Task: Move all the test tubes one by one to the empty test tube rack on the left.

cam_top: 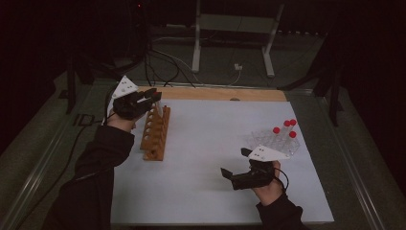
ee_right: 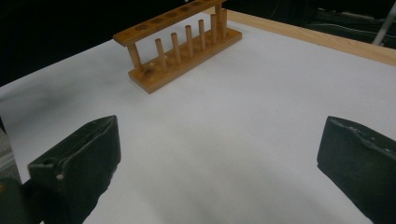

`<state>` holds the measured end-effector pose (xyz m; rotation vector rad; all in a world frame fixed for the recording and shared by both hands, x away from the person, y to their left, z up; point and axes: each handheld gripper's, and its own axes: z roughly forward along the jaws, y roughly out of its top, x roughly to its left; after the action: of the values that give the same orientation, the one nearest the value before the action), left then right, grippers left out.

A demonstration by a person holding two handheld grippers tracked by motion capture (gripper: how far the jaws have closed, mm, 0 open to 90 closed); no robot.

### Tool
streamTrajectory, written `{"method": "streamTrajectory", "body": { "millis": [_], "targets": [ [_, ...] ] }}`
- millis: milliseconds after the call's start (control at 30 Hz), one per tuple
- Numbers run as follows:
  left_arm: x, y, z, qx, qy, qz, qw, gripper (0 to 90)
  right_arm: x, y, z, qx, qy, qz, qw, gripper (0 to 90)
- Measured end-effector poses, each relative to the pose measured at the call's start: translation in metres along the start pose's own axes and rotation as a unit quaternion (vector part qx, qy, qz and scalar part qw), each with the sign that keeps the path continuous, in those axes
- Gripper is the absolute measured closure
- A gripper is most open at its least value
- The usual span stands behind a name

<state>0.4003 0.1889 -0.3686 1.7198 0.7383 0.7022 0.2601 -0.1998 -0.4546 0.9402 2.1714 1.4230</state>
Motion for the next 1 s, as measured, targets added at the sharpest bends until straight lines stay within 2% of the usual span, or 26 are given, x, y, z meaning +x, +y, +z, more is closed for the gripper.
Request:
{"method": "streamTrajectory", "body": {
  "millis": [233, 300, 500, 600, 633, 700, 733, 800, 867, 1000],
  "targets": [
    [0.019, 0.002, 0.010, -0.007, 0.030, -0.016, 0.9994, 72.5, 0.000, 0.000, 0.000, -0.001, 0.002, 0.000, 1.0000, 0.0],
    [0.023, 0.003, 0.014, -0.004, 0.041, -0.008, 0.9991, 72.5, -0.001, 0.000, 0.000, 0.000, 0.004, 0.001, 1.0000, 0.0],
    [0.034, 0.003, 0.028, 0.003, 0.059, -0.004, 0.9982, 72.5, -0.002, -0.001, -0.001, -0.001, 0.005, 0.003, 1.0000, 0.0],
    [0.039, 0.002, 0.032, -0.001, 0.063, -0.012, 0.9979, 72.4, -0.002, -0.001, -0.001, -0.001, 0.007, 0.003, 1.0000, 0.0],
    [0.043, 0.000, 0.037, 0.004, 0.076, -0.006, 0.9971, 72.4, -0.002, -0.002, -0.001, 0.000, 0.008, 0.003, 1.0000, 0.0],
    [0.047, -0.003, 0.041, 0.003, 0.078, -0.017, 0.9968, 72.4, -0.002, -0.002, -0.002, 0.000, 0.008, 0.004, 1.0000, 0.0],
    [0.047, -0.005, 0.043, 0.005, 0.084, -0.014, 0.9963, 72.4, -0.002, -0.002, -0.002, -0.001, 0.008, 0.003, 1.0000, 0.0],
    [0.050, -0.010, 0.045, 0.004, 0.083, -0.024, 0.9963, 72.4, -0.002, -0.002, -0.004, -0.003, 0.008, 0.004, 1.0000, 0.0],
    [0.050, -0.014, 0.048, 0.011, 0.090, -0.021, 0.9957, 72.4, -0.003, -0.001, -0.004, -0.004, 0.008, 0.005, 0.9999, 0.0],
    [0.053, -0.023, 0.052, 0.016, 0.089, -0.032, 0.9953, 72.5, -0.004, -0.002, -0.004, -0.003, 0.008, 0.006, 1.0000, 0.0]
  ]
}}
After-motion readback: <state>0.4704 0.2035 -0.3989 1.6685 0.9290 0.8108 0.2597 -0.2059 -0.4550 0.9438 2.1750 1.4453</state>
